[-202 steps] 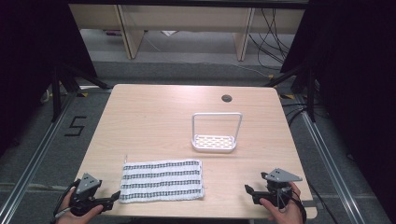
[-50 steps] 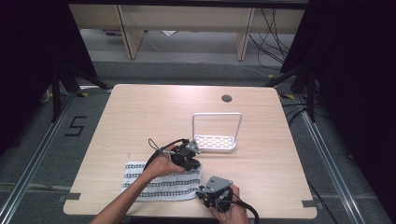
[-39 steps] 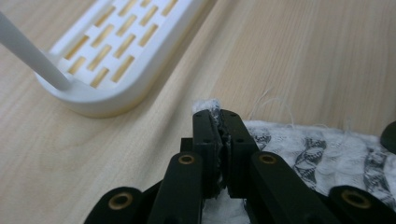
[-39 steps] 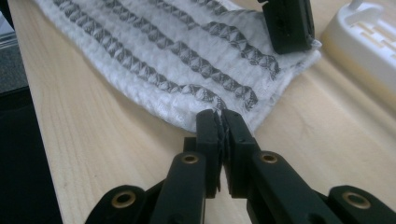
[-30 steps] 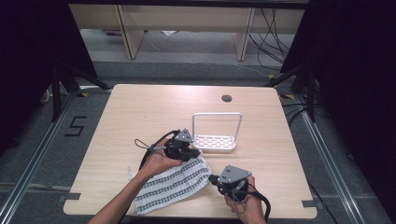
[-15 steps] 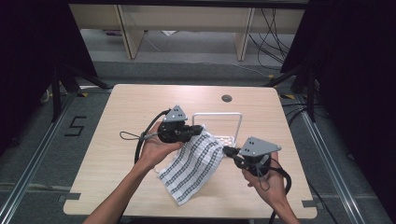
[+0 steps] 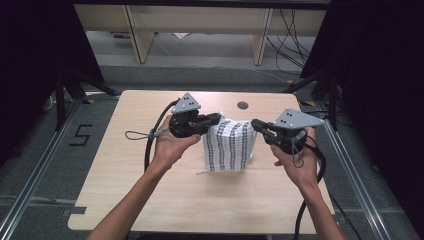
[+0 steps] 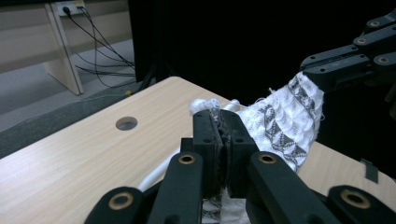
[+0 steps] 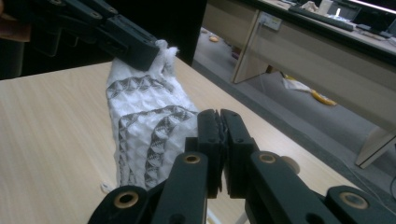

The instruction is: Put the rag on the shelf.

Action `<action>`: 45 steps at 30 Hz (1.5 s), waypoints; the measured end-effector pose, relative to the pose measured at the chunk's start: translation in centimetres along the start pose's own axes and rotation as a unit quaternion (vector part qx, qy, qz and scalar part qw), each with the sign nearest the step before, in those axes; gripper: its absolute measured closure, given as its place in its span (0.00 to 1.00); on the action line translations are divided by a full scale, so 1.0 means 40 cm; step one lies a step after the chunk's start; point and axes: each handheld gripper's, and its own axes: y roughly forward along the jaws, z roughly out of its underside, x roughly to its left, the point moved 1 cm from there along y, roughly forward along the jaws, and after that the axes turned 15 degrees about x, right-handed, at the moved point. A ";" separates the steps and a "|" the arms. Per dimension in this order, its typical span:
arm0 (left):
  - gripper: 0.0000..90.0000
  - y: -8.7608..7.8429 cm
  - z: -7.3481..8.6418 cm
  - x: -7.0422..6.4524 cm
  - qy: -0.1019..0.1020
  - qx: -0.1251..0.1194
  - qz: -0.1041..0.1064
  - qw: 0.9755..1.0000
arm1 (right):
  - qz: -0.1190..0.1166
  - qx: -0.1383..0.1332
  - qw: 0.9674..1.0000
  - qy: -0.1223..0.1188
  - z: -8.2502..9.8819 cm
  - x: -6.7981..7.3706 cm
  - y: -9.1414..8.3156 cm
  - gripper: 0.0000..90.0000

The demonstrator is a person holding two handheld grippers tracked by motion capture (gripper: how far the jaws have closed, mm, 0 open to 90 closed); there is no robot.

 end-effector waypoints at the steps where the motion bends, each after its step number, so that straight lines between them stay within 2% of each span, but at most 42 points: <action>1: 0.95 -0.001 -0.005 0.001 -0.004 -0.006 -0.004 1.000 | -0.008 0.003 1.000 -0.005 -0.008 -0.005 0.002 0.98; 3: 0.95 -0.004 -0.020 0.008 -0.016 -0.019 -0.008 1.000 | 0.004 0.005 1.000 -0.009 -0.027 -0.016 0.006 0.98; 10: 0.95 -0.001 -0.059 0.020 -0.025 -0.023 -0.018 0.999 | 0.015 -0.002 1.000 -0.007 -0.053 -0.046 0.009 0.98; 14: 0.95 0.014 -0.082 0.023 -0.029 -0.020 -0.024 0.999 | 0.019 0.000 1.000 0.012 -0.061 -0.069 0.013 0.98; 16: 0.95 0.022 -0.093 0.022 -0.031 -0.019 -0.027 0.999 | 0.025 -0.004 0.999 0.020 -0.068 -0.092 0.012 0.98; 25: 0.95 0.043 -0.125 0.026 -0.033 -0.012 -0.039 0.999 | 0.037 -0.004 0.999 0.036 -0.085 -0.136 0.023 0.98; 28: 0.95 0.045 -0.137 0.040 -0.040 -0.011 -0.041 0.998 | 0.035 -0.004 0.999 0.040 -0.095 -0.150 0.039 0.98; 33: 0.95 0.057 -0.164 0.066 -0.043 -0.001 -0.059 0.997 | 0.042 -0.002 0.998 0.043 -0.113 -0.167 0.063 0.98; 36: 0.95 0.070 -0.181 0.086 -0.049 0.007 -0.066 0.997 | 0.039 0.008 0.998 0.057 -0.126 -0.194 0.093 0.98; 38: 0.95 0.084 -0.192 0.105 -0.053 0.008 -0.063 0.997 | 0.037 0.011 0.998 0.054 -0.130 -0.203 0.099 0.98; 40: 0.95 0.094 -0.195 0.118 -0.062 0.007 -0.059 0.996 | 0.042 0.010 0.997 0.065 -0.139 -0.217 0.114 0.98; 45: 0.95 0.127 -0.192 0.152 -0.080 0.016 -0.057 0.995 | 0.041 0.025 0.996 0.072 -0.154 -0.248 0.152 0.98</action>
